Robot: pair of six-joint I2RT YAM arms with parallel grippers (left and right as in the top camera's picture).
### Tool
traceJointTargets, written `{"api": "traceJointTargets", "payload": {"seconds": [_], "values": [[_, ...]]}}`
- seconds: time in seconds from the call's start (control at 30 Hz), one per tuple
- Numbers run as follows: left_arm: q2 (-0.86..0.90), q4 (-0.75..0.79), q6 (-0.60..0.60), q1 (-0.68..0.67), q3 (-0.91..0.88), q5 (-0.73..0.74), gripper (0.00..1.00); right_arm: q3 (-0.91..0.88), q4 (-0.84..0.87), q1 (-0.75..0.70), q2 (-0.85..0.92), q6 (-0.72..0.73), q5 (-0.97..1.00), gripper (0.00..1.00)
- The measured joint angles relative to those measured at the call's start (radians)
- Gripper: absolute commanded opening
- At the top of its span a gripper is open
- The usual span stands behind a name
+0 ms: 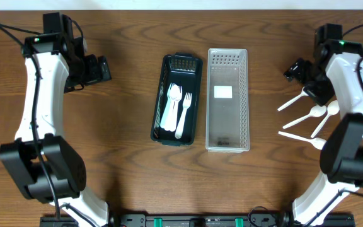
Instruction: Pack container
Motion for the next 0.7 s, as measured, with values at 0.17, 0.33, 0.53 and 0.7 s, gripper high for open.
{"api": "traceJointTargets", "payload": {"seconds": [0.17, 0.33, 0.53, 0.7], "values": [[0.029, 0.0, 0.0, 0.0, -0.001, 0.008, 0.98, 0.001, 0.051, 0.0, 0.08, 0.005, -0.003, 0.99], [0.032, -0.001, 0.0, 0.0, -0.001, 0.009, 0.98, 0.002, 0.088, -0.01, 0.13, 0.007, -0.007, 0.99], [0.032, -0.004, 0.0, 0.0, -0.001, 0.009, 0.98, 0.006, 0.111, -0.028, 0.197, 0.01, -0.017, 0.99], [0.032, -0.008, 0.0, 0.0, -0.001, 0.009, 0.98, 0.01, 0.139, -0.033, 0.212, 0.012, -0.026, 0.97]]}}
